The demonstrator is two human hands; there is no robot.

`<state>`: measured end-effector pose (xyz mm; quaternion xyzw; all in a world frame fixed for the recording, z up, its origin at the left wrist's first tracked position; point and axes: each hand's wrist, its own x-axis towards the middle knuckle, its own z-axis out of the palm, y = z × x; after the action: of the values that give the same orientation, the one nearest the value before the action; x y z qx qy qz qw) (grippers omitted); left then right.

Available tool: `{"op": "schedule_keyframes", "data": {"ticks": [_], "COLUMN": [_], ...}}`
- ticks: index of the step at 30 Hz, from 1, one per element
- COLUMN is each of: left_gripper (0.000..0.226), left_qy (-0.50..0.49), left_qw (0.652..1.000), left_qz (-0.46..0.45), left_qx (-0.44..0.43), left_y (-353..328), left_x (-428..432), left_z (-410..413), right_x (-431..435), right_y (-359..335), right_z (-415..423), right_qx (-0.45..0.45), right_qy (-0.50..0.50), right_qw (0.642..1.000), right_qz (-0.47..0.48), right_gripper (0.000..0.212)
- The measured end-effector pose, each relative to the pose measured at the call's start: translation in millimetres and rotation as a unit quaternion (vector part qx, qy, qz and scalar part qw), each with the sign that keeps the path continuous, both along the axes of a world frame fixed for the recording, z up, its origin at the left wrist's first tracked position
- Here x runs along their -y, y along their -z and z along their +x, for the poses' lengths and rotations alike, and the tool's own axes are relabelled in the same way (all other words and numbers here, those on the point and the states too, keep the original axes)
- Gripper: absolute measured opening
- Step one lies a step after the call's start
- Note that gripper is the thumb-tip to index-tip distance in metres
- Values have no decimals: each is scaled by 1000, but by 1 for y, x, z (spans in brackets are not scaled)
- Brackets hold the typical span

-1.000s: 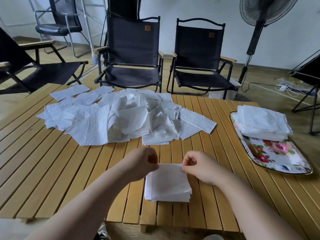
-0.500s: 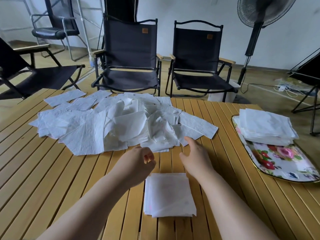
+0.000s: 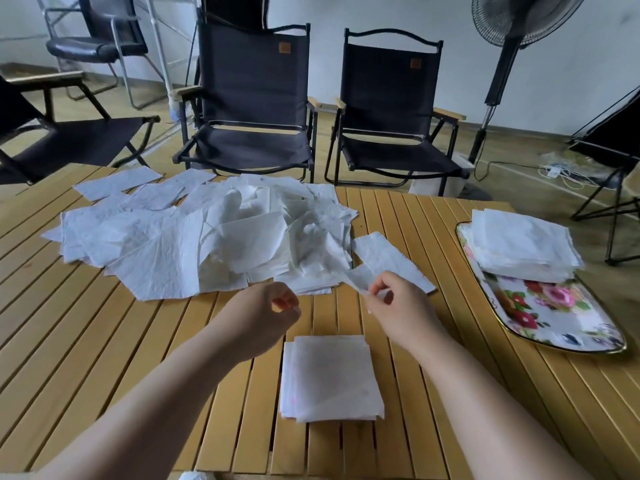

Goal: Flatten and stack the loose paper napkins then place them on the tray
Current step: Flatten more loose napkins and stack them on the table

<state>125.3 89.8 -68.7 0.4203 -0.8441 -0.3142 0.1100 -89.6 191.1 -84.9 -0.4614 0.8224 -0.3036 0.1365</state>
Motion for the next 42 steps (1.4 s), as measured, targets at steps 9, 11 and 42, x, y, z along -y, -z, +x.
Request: {"op": "schedule_keyframes", "data": {"ticks": [9,11,42], "left_gripper": [43,43,43], "left_qy": [-56,-53,-34], "left_qw": [870,836,982], "left_qz": [424,475,30], "left_qx": [-244,-270,183], "left_y": [-27,-32,-17], "left_x": [-17,-19,-14], "left_z": [0,1,11], "right_x": [-32,-35,-3], "right_y": [-63,-69,10], "right_z": [30,32,12], "right_qx": [463,500,-84], "right_qy": [-102,-93,-4], "right_qw": [852,828,991], "right_qz": [-223,-236,99], "right_gripper": [6,3,6]}}
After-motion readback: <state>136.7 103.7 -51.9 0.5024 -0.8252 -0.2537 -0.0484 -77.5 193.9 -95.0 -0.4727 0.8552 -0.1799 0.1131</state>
